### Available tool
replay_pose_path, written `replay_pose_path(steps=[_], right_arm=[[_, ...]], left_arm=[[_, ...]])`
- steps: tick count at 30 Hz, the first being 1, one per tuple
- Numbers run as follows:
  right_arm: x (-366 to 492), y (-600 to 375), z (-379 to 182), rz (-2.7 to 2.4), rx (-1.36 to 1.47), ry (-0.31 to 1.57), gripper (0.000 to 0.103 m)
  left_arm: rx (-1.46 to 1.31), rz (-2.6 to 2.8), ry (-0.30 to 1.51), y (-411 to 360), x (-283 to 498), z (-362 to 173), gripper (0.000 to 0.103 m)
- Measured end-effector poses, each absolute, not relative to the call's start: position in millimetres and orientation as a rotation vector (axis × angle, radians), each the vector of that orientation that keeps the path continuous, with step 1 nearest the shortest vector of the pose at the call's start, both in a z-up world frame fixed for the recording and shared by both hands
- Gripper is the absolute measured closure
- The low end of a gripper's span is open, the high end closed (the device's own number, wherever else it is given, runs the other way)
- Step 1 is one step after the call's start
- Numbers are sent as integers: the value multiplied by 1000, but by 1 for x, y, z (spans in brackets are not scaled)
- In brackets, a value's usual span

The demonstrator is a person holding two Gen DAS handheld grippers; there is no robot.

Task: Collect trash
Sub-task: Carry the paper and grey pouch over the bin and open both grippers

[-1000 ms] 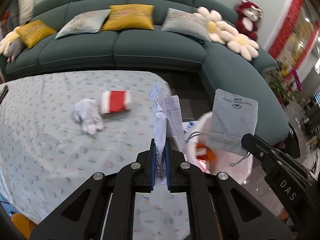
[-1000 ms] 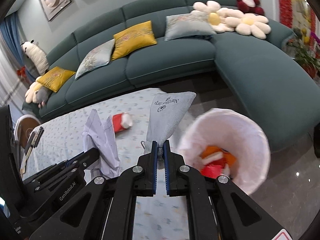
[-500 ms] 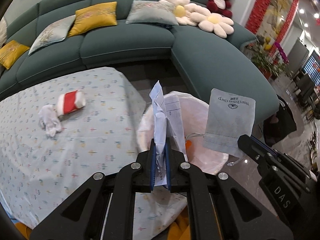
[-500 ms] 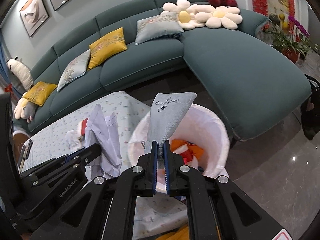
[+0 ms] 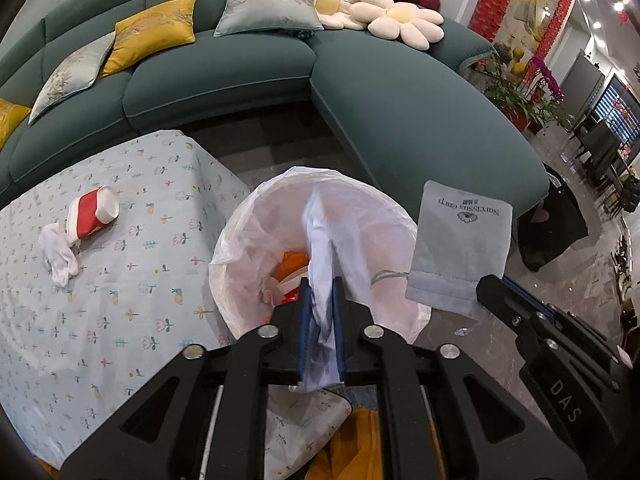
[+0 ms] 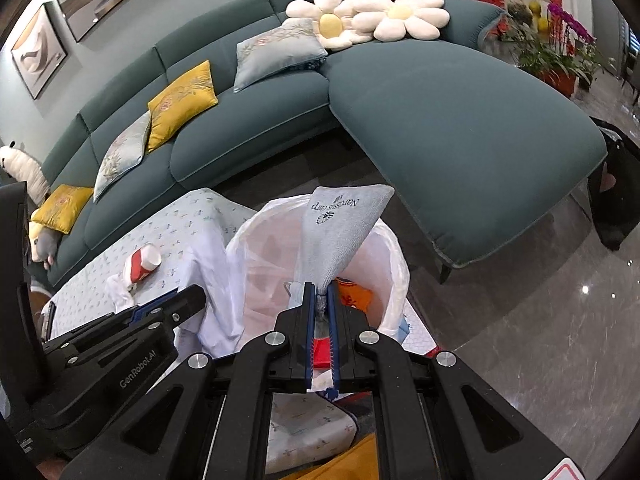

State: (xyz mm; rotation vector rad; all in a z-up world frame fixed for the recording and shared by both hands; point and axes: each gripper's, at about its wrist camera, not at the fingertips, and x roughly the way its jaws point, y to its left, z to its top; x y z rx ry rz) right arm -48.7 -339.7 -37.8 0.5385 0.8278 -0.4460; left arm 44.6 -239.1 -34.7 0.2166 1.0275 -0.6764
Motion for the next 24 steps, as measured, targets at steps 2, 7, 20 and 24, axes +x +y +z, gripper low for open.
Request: replay_pose_path(steps=[2,7,20,24], right_arm=[[-47,-341,-40,-447,543,831,96],[-44,-342,-44,-437,545,836,96],[-21,-331,-42,-397,513,849,95],[-8,-325,-41,-378,492,857,91]], left_arm=[[219,-662,1028,-241,45,-37,71],[204,-628,1026,-234,50,-38,63],[167,-550,1030,-207,66,-38,62],[157,-529,1034,-198,69,-38,61]])
